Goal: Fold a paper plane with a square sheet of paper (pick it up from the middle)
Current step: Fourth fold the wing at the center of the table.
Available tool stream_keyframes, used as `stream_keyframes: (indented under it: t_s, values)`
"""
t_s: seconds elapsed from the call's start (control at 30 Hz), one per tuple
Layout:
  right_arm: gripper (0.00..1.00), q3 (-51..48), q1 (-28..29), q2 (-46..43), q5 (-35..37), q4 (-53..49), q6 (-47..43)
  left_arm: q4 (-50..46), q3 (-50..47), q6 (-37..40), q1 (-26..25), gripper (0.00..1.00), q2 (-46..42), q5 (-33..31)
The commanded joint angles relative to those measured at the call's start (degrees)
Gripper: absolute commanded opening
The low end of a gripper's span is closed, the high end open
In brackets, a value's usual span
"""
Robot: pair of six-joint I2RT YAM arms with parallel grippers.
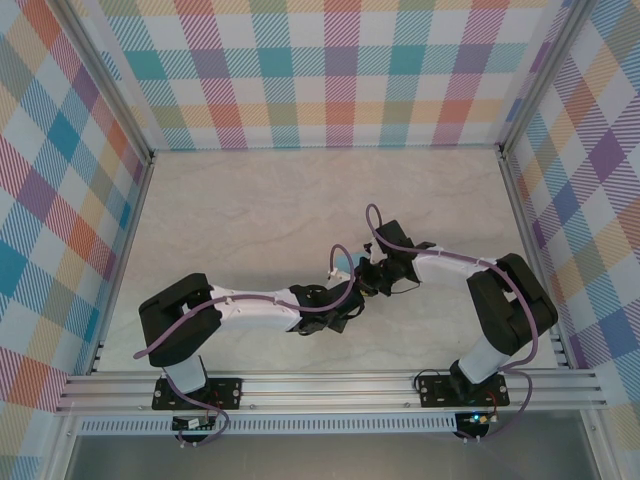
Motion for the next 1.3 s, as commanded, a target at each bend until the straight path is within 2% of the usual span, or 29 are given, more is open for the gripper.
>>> stream_keyframes:
  t_s: [0.0, 0.33, 0.67, 0.97, 1.27]
  values:
    - [0.12, 1.8, 0.3, 0.6, -0.5, -1.8, -0.6, -2.4, 0.7, -0.8, -0.7, 0.25, 0.2, -2.1]
    - [0.12, 2.2, 0.3, 1.1, -0.2, -2.5, -1.0, -2.7, -0.3, -1.8, -0.8, 0.26, -0.3, -3.2]
    - [0.12, 2.4, 0.4, 1.2, -0.5, -2.5, -1.1, -2.9, -0.7, -2.7, -0.8, 0.16, -0.1, -3.3]
    - [0.11, 2.7, 0.4, 1.4, -0.5, -2.9, -1.5, -3.1, -0.9, -2.9, -0.8, 0.24, -0.8, -4.5]
    - [0.11, 2.8, 0.4, 1.3, -0.6, -2.9, -1.5, -2.4, -1.6, -3.2, -0.8, 0.18, -1.0, -3.8]
